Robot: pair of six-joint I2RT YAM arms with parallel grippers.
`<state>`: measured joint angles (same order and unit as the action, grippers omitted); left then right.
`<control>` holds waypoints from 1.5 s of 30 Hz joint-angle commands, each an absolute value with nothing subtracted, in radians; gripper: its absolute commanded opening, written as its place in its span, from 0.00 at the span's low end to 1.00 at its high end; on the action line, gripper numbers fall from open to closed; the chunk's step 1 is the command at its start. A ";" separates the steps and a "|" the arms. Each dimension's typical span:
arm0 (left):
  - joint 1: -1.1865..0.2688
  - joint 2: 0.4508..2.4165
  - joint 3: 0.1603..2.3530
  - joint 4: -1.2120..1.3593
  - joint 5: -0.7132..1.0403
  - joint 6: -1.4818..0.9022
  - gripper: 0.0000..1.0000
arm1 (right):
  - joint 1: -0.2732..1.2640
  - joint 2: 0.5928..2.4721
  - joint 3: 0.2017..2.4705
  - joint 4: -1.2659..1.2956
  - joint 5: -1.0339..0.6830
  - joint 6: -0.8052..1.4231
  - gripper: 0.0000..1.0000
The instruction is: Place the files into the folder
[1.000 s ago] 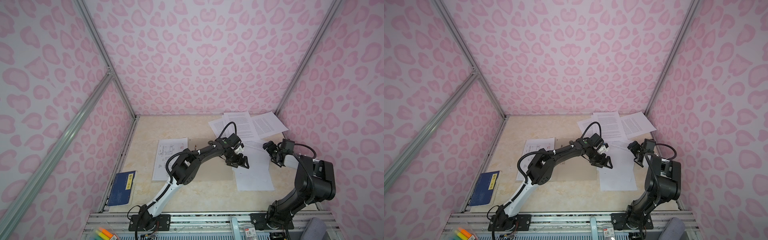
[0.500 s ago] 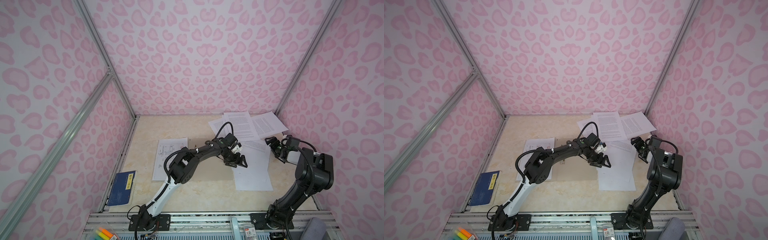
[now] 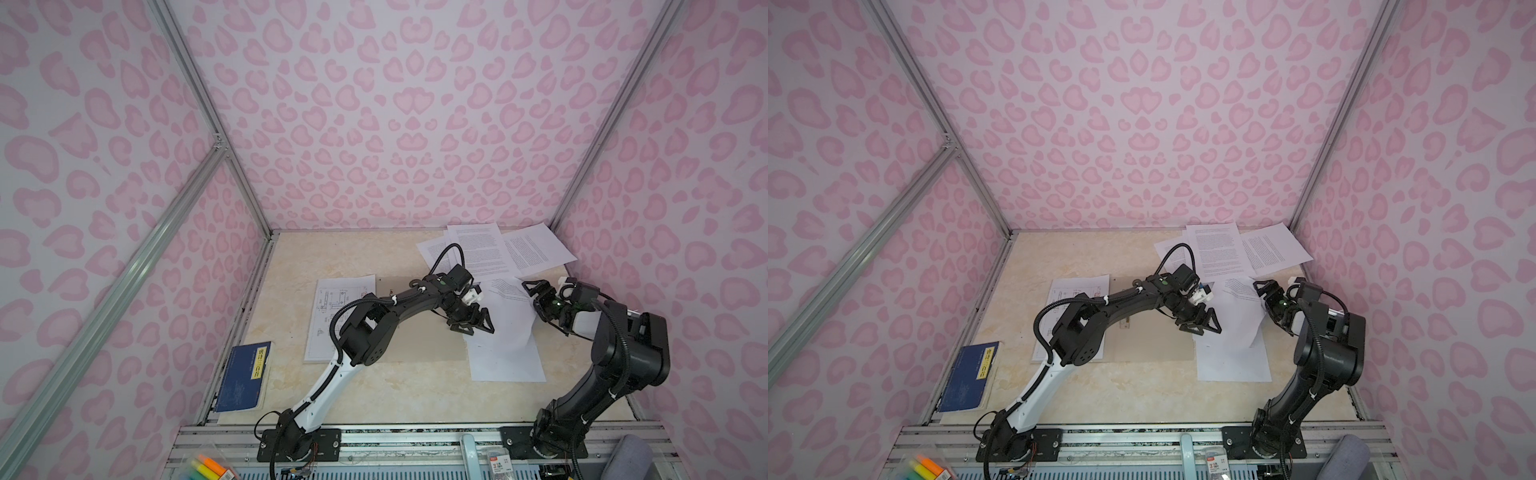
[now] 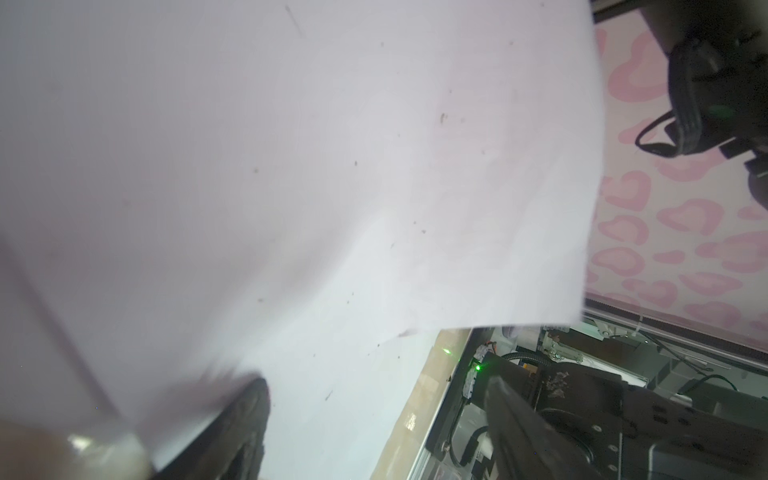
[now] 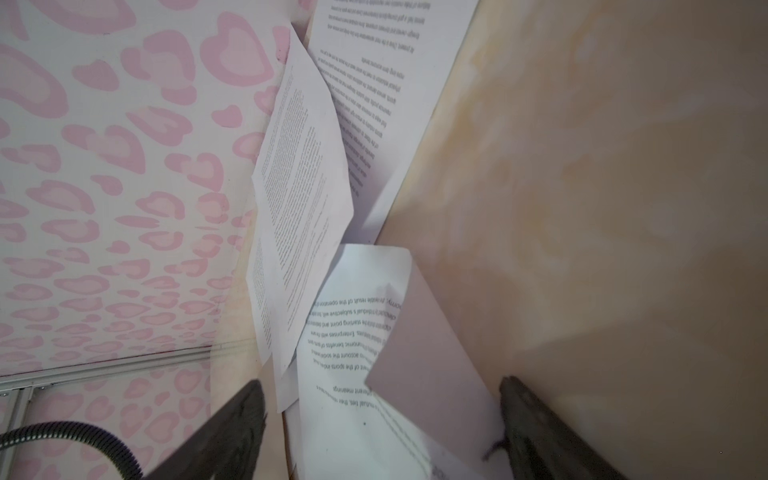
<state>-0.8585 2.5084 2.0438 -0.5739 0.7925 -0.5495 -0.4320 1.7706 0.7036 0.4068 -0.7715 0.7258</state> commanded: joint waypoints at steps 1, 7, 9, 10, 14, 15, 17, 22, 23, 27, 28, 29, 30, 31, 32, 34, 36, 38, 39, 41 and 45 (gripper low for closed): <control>-0.853 2.542 2.022 -0.674 0.614 -0.542 0.84 | -0.430 1.739 0.653 0.252 -0.797 0.749 0.90; -0.844 2.542 2.007 -0.660 0.614 -0.550 0.84 | -0.432 1.664 0.581 0.241 -0.826 0.775 0.93; -0.842 2.543 2.006 -0.657 0.614 -0.551 0.83 | -0.433 1.632 0.574 0.220 -0.834 0.784 0.94; -0.841 2.543 2.005 -0.657 0.614 -0.552 0.83 | -0.433 1.610 0.572 0.209 -0.832 0.784 0.94; -0.837 2.543 2.001 -0.652 0.616 -0.555 0.83 | -0.433 1.555 0.593 0.099 -0.796 0.758 0.91; -0.837 2.541 2.000 -0.652 0.615 -0.555 0.83 | -0.435 1.543 0.595 0.073 -0.782 0.752 0.90; -0.836 2.539 1.997 -0.650 0.616 -0.557 0.83 | -0.435 1.514 0.589 0.050 -0.760 0.745 0.90; -0.828 2.531 1.974 -0.633 0.619 -0.566 0.83 | -0.435 1.477 0.619 -0.061 -0.683 0.681 0.91; -0.827 2.531 1.972 -0.632 0.620 -0.566 0.83 | -0.436 1.473 0.628 -0.078 -0.669 0.670 0.91; -0.827 2.533 1.970 -0.631 0.620 -0.568 0.83 | -0.409 1.457 0.687 -0.185 -0.571 0.603 0.91; -0.827 2.533 1.970 -0.628 0.620 -0.569 0.83 | -0.402 1.451 0.703 -0.213 -0.545 0.588 0.92; -0.828 2.533 1.970 -0.627 0.621 -0.569 0.83 | -0.396 1.450 0.711 -0.222 -0.532 0.579 0.92; -0.828 2.533 1.970 -0.626 0.622 -0.570 0.83 | -0.392 1.450 0.717 -0.220 -0.540 0.579 0.92; -0.828 2.533 1.970 -0.627 0.621 -0.571 0.83 | -0.393 1.453 0.722 -0.222 -0.547 0.581 0.92; -0.828 2.534 1.969 -0.626 0.621 -0.571 0.83 | -0.390 1.457 0.727 -0.225 -0.547 0.582 0.92; -0.826 2.534 1.968 -0.624 0.623 -0.572 0.83 | -0.383 1.456 0.732 -0.236 -0.531 0.577 0.92; -0.826 2.534 1.967 -0.623 0.626 -0.572 0.83 | -0.371 1.451 0.738 -0.251 -0.506 0.566 0.91; -0.824 2.534 1.964 -0.622 0.626 -0.572 0.83 | -0.360 1.445 0.737 -0.249 -0.506 0.565 0.87; -0.824 2.534 1.963 -0.621 0.627 -0.572 0.83 | -0.355 1.442 0.734 -0.245 -0.510 0.569 0.86; -0.824 2.534 1.962 -0.618 0.630 -0.574 0.83 | -0.337 1.429 0.730 -0.241 -0.517 0.571 0.82; -0.822 2.533 1.960 -0.616 0.634 -0.574 0.82 | -0.329 1.393 0.704 -0.231 -0.527 0.592 0.73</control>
<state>-0.8276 2.5019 1.9797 -0.4911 0.8719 -0.5835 -0.3317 1.4055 0.7170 -0.2302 -0.5251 0.5842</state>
